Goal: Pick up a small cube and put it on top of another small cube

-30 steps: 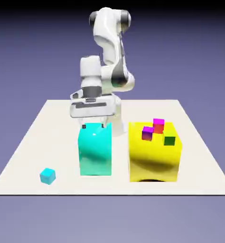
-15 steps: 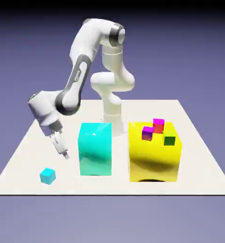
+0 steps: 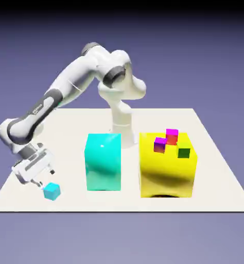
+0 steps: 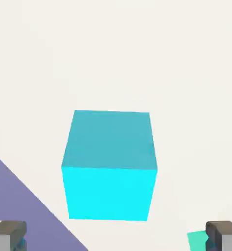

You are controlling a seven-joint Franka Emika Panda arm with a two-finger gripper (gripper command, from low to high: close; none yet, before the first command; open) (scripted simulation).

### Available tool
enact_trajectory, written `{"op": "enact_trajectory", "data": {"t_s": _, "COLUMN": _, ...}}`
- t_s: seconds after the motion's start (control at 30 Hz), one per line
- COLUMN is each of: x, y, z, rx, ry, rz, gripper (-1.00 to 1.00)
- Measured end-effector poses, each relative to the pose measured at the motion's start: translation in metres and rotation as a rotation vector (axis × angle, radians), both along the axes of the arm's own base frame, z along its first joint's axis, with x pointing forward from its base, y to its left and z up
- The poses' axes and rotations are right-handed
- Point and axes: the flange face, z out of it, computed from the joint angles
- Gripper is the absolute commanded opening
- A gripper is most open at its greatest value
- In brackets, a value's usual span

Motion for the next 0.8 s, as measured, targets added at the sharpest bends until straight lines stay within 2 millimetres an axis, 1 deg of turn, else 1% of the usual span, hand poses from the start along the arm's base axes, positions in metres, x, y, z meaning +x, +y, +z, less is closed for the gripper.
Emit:
{"op": "enact_trajectory", "data": {"t_s": 0.07, "x": 0.012, "y": 0.026, "z": -0.051, "rx": 0.0, "ry": 0.0, "rz": 0.001, "gripper": 0.0}}
{"op": "enact_trajectory", "data": {"t_s": 0.1, "x": 0.013, "y": 0.03, "z": -0.058, "rx": 0.0, "ry": 0.0, "rz": 0.0, "gripper": -1.0}}
{"op": "enact_trajectory", "data": {"t_s": 0.17, "x": 0.013, "y": 0.03, "z": -0.058, "rx": 0.0, "ry": 0.0, "rz": -0.001, "gripper": -1.0}}
{"op": "enact_trajectory", "data": {"t_s": 0.23, "x": 0.002, "y": 0.003, "z": -0.007, "rx": 0.0, "ry": -0.002, "rz": -0.001, "gripper": -1.0}}
{"op": "enact_trajectory", "data": {"t_s": 0.27, "x": -0.009, "y": 0.001, "z": -0.013, "rx": 0.027, "ry": 0.039, "rz": -0.01, "gripper": -1.0}}
{"op": "enact_trajectory", "data": {"t_s": 0.4, "x": 0.03, "y": 0.056, "z": -0.012, "rx": 0.049, "ry": 0.029, "rz": 0.312, "gripper": -1.0}}
{"op": "enact_trajectory", "data": {"t_s": 0.53, "x": 0.064, "y": 0.112, "z": -0.005, "rx": 0.069, "ry": 0.008, "rz": 0.638, "gripper": -1.0}}
{"op": "enact_trajectory", "data": {"t_s": 0.67, "x": 0.092, "y": 0.167, "z": 0.008, "rx": 0.087, "ry": -0.015, "rz": 0.962, "gripper": -1.0}}
{"op": "enact_trajectory", "data": {"t_s": 0.8, "x": 0.115, "y": 0.222, "z": 0.024, "rx": 0.103, "ry": -0.038, "rz": 1.283, "gripper": -1.0}}
